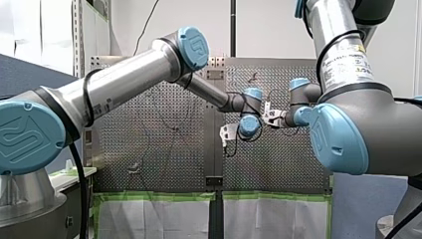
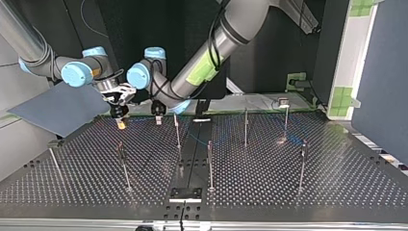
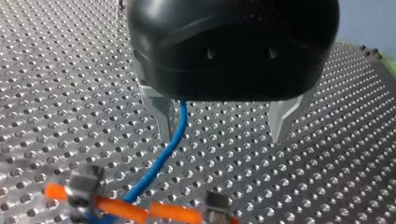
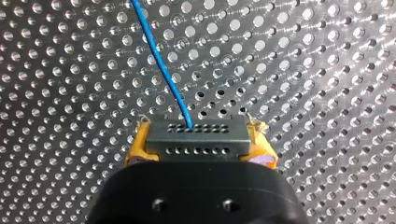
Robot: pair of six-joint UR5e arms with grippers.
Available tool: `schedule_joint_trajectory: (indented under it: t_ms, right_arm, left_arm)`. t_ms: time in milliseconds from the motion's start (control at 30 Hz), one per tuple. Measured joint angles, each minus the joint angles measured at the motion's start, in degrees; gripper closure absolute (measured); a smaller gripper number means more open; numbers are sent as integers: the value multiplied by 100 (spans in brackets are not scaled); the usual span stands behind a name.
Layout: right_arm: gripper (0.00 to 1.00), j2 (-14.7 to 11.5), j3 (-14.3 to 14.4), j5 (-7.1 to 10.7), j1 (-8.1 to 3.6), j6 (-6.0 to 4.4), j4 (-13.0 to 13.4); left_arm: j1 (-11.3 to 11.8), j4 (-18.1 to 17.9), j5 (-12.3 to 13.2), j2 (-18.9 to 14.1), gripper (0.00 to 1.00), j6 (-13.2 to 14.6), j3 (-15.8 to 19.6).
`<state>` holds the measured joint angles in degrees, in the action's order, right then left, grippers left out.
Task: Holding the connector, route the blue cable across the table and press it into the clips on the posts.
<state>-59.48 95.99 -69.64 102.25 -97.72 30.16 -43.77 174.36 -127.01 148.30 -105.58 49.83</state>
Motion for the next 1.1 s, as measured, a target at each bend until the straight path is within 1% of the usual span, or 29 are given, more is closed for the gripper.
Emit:
schedule_joint_trajectory:
  t_ms: [133,167,200,233,267,300,367,400,433,533,633,733,900,1000,1100]
  right_arm:
    - [100,0,1,27,-5,0,-1]
    - [100,0,1,32,-5,-1,-1]
    - [100,0,2,36,-5,-2,-2]
    - [100,0,2,40,-5,-1,-4]
    - [100,0,1,42,-5,0,-6]
    - [100,0,1,43,-4,1,-6]
    - [100,-1,0,45,-1,-1,-8]
    - [100,0,0,48,-1,-3,-9]
    - [100,-1,1,57,-1,-10,-9]
    - [100,-2,0,113,6,-24,-22]
    - [100,-4,-2,157,19,-23,-56]
    - [100,-9,-11,172,25,-6,-80]
    - [100,-68,-95,176,36,11,-163]
    - [100,-192,-130,173,49,4,-274]
    - [100,-345,-142,172,58,-52,-326]
  left_arm:
    - [-36,29,-74,42,0,8,-164]
    - [-47,40,-87,45,16,20,-186]
    - [-55,50,-98,45,16,33,-197]
    - [-62,59,-113,46,22,50,-205]
    - [-72,67,-138,46,45,79,-212]
    - [-81,71,-163,44,45,105,-215]
    - [-103,73,-243,44,75,174,-219]
    - [-113,72,-283,44,75,192,-218]
    - [-121,71,-324,44,99,199,-218]
    - [-136,78,-406,44,99,141,-218]
    - [-135,106,-430,37,99,7,-217]
    - [-138,196,-472,16,99,-136,-217]
    - [-158,352,-629,-75,99,-367,-171]
    - [-162,298,-621,-200,99,-408,-52]
    - [-170,165,-511,-352,99,-334,99]
